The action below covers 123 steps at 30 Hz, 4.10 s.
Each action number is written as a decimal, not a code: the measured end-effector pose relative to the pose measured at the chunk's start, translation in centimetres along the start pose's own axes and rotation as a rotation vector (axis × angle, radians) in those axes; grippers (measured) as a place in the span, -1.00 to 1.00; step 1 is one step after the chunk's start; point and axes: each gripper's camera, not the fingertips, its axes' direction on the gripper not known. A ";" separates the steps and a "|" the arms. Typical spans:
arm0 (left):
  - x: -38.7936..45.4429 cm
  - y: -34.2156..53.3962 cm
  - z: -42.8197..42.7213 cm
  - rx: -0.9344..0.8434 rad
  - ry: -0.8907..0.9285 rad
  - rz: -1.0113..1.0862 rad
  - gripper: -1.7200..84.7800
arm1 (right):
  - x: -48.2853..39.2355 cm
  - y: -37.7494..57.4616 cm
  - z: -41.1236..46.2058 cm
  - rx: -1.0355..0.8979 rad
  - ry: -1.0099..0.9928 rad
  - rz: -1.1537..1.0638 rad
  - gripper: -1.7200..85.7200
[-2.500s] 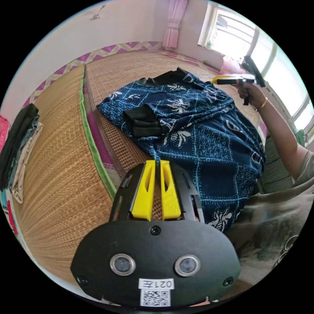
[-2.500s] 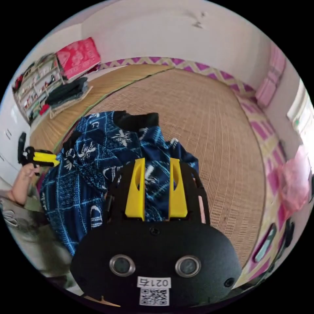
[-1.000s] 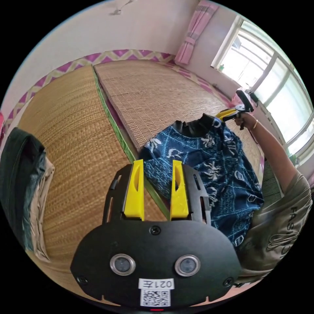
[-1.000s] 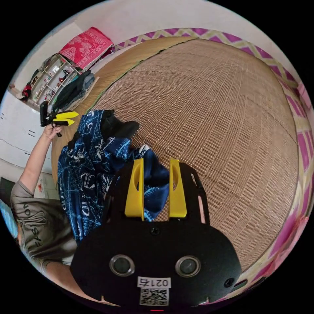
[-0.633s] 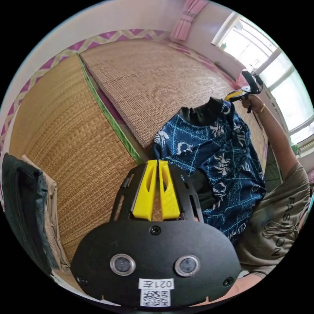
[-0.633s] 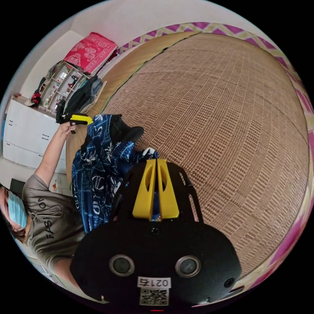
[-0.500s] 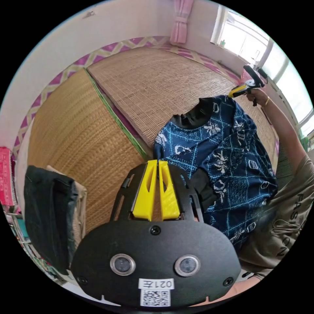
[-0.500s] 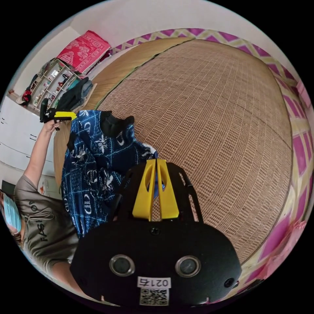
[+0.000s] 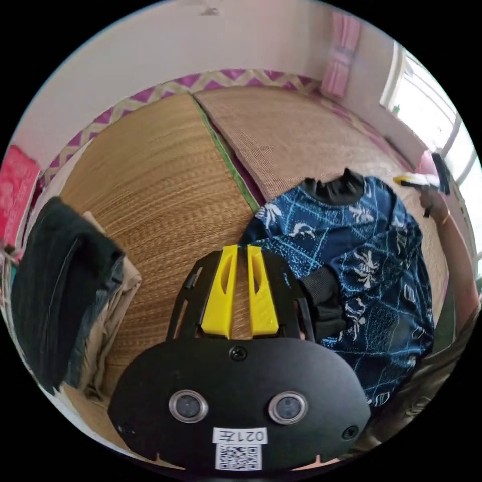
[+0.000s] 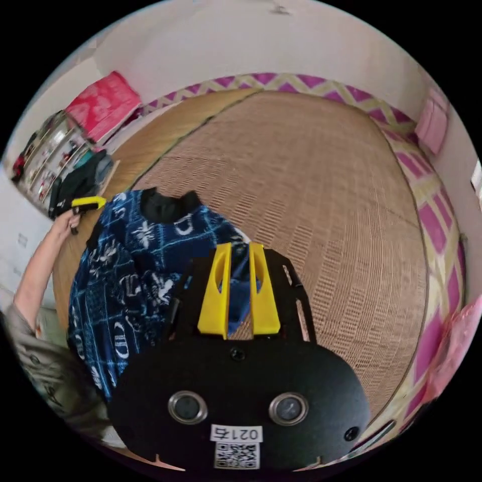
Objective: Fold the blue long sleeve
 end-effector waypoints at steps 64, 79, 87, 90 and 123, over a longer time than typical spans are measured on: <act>17.9 -0.7 -40.5 0.134 0.008 0.332 -0.98 | 33.6 28.8 -28.6 0.054 0.416 0.323 -0.95; 41.5 -11.3 -32.7 0.167 0.136 0.604 -0.86 | 24.8 22.7 -5.8 -0.227 0.328 0.225 -0.98; 49.3 -10.3 -26.5 0.115 0.008 0.717 -0.77 | 26.2 25.4 -3.6 -0.198 0.189 0.321 -0.97; 49.8 -9.4 -25.5 0.126 0.028 0.696 -0.78 | 26.3 26.8 -3.0 -0.180 0.154 0.342 -0.97; -4.6 51.3 -29.1 0.762 -0.035 -0.561 -0.98 | 20.7 36.8 -2.4 -0.160 0.141 0.439 -0.98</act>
